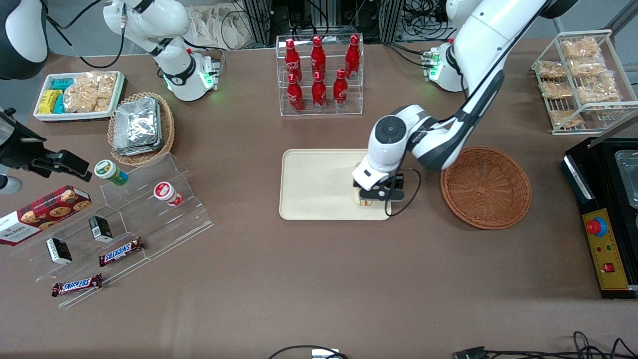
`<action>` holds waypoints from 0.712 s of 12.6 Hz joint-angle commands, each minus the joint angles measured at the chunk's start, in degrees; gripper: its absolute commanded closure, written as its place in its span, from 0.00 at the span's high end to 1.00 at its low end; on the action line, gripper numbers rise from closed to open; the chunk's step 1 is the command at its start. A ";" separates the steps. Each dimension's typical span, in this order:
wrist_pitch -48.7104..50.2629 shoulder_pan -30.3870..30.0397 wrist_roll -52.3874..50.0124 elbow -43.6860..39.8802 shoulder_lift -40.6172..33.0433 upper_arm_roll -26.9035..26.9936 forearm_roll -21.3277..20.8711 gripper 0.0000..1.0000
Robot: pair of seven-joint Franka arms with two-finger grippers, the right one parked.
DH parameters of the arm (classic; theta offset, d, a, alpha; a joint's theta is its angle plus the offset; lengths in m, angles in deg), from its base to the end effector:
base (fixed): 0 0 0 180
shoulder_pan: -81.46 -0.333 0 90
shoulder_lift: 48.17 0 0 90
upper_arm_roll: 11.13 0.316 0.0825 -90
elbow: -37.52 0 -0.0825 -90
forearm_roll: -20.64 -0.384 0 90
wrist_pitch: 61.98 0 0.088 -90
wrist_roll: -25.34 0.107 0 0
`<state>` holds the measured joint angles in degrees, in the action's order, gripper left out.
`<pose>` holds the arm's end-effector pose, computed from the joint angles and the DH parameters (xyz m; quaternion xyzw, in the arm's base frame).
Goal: Place sandwich from basket to tray
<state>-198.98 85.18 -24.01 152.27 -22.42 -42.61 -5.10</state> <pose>0.5044 -0.3373 0.2631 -0.9989 0.0167 -0.0392 0.0182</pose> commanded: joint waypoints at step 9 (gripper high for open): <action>16.15 -9.96 -1.19 -12.88 -4.91 -0.51 2.63 1.00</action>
<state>-184.53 76.79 -25.05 139.71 -25.45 -42.48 -3.69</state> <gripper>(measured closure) 0.000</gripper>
